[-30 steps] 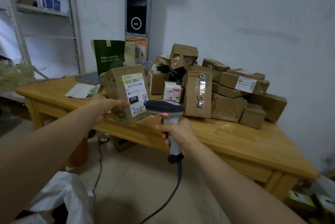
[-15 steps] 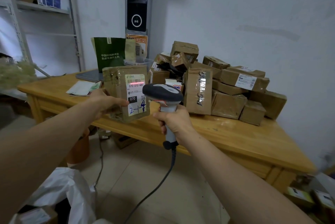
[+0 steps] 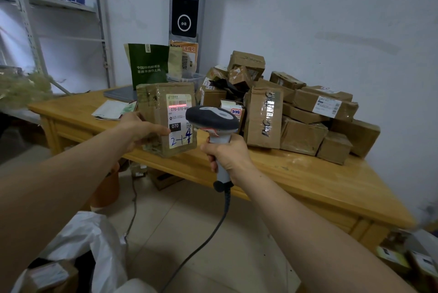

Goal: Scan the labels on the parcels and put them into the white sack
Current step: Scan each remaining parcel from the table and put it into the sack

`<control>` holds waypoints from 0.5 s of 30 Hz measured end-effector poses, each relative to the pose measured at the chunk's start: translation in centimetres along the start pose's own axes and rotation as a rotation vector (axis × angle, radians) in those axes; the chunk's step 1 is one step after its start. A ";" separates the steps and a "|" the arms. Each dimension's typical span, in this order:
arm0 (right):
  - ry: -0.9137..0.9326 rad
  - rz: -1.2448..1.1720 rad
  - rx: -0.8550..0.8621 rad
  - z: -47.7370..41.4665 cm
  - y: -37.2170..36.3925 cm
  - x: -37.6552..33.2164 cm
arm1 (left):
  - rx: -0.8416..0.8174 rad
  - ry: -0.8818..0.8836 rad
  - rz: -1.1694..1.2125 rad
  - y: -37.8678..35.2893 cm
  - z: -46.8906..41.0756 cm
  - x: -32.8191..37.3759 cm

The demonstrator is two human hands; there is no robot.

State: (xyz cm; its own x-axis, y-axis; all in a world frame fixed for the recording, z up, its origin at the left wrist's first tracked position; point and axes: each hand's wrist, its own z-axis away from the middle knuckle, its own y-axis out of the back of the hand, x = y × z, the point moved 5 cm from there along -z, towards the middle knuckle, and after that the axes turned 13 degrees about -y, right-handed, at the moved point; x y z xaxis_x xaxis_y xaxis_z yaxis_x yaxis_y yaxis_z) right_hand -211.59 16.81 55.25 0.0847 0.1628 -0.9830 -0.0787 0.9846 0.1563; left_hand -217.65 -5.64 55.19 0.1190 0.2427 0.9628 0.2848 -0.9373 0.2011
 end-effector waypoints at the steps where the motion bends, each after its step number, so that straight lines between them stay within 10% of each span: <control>1: -0.006 -0.003 0.002 0.0 -0.2 0.0 | 0.003 0.001 -0.003 0.1 0.0 -0.1; 15: -0.179 -0.121 -0.146 -1.3 -5.3 1.4 | 0.146 0.123 0.048 6.2 1.1 -4.2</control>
State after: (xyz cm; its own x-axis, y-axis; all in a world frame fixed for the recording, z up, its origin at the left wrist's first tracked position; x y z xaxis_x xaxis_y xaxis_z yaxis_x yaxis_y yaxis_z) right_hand -212.31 11.71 52.94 0.2756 0.0657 -0.9590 -0.1989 0.9800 0.0100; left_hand -215.30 -12.21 52.20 0.0211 0.1582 0.9872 0.4175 -0.8986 0.1351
